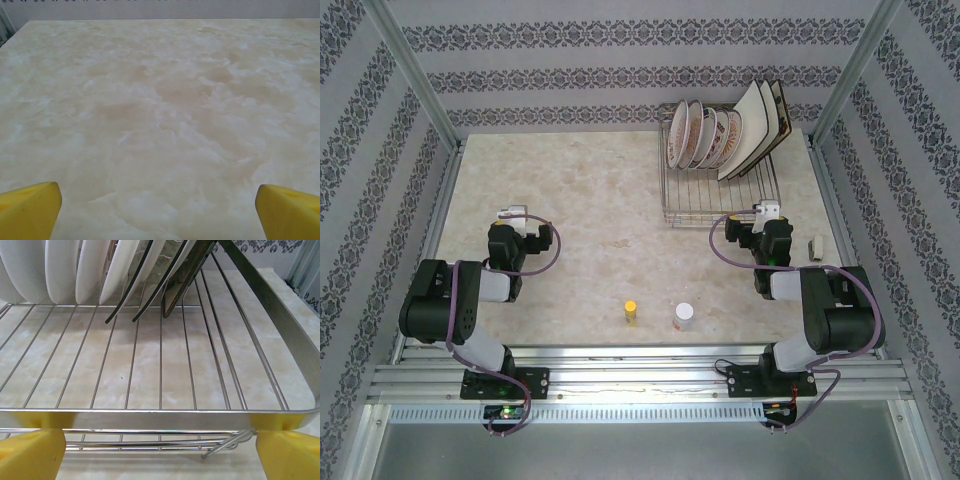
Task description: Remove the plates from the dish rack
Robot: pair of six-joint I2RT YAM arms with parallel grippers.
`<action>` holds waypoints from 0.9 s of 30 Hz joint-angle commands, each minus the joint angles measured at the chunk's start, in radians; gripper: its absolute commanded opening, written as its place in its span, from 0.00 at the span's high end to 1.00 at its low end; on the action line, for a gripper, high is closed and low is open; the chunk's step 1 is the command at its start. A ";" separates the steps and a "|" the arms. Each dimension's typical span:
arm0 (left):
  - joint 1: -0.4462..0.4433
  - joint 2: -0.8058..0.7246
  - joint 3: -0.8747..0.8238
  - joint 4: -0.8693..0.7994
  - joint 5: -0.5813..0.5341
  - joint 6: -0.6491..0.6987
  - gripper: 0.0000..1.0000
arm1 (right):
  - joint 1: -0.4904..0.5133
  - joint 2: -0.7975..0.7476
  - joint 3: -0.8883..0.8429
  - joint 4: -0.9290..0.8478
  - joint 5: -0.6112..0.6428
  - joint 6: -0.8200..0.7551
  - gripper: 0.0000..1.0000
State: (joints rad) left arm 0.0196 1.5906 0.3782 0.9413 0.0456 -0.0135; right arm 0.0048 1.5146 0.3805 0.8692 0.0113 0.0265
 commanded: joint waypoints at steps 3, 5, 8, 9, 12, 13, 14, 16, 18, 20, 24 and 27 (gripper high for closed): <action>-0.006 0.001 0.016 -0.012 0.009 0.013 0.00 | 0.006 0.003 0.006 0.031 0.009 0.001 0.02; -0.004 -0.001 0.016 -0.012 0.009 0.013 0.00 | 0.004 0.003 0.006 0.031 0.006 0.003 0.02; -0.006 0.000 0.016 -0.012 0.009 0.014 0.00 | 0.005 0.003 0.006 0.031 0.004 0.003 0.02; -0.005 -0.001 0.016 -0.012 0.009 0.013 0.00 | 0.004 0.003 0.006 0.031 0.003 0.004 0.02; -0.005 0.000 0.016 -0.012 0.009 0.014 0.00 | 0.001 0.003 0.006 0.031 0.001 0.006 0.02; -0.005 0.000 0.016 -0.012 0.009 0.014 0.00 | 0.001 0.003 0.006 0.031 -0.001 0.006 0.02; -0.006 0.000 0.016 -0.012 0.009 0.014 0.00 | 0.000 0.004 0.006 0.031 -0.002 0.007 0.02; -0.006 0.000 0.016 -0.012 0.010 0.013 0.00 | -0.001 0.003 0.006 0.031 -0.004 0.006 0.02; -0.005 0.000 0.015 -0.012 0.010 0.013 0.00 | -0.002 0.002 0.006 0.031 -0.004 0.007 0.02; -0.005 -0.001 0.016 -0.012 0.010 0.013 0.00 | -0.002 0.004 0.006 0.031 -0.005 0.007 0.02; -0.006 0.000 0.016 -0.012 0.010 0.014 0.00 | -0.002 0.005 0.008 0.031 -0.007 0.008 0.02; -0.006 -0.001 0.016 -0.012 0.010 0.014 0.00 | -0.002 0.005 0.008 0.031 -0.006 0.008 0.02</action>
State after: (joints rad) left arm 0.0196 1.5906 0.3782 0.9409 0.0456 -0.0101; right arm 0.0040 1.5146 0.3805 0.8692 0.0109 0.0265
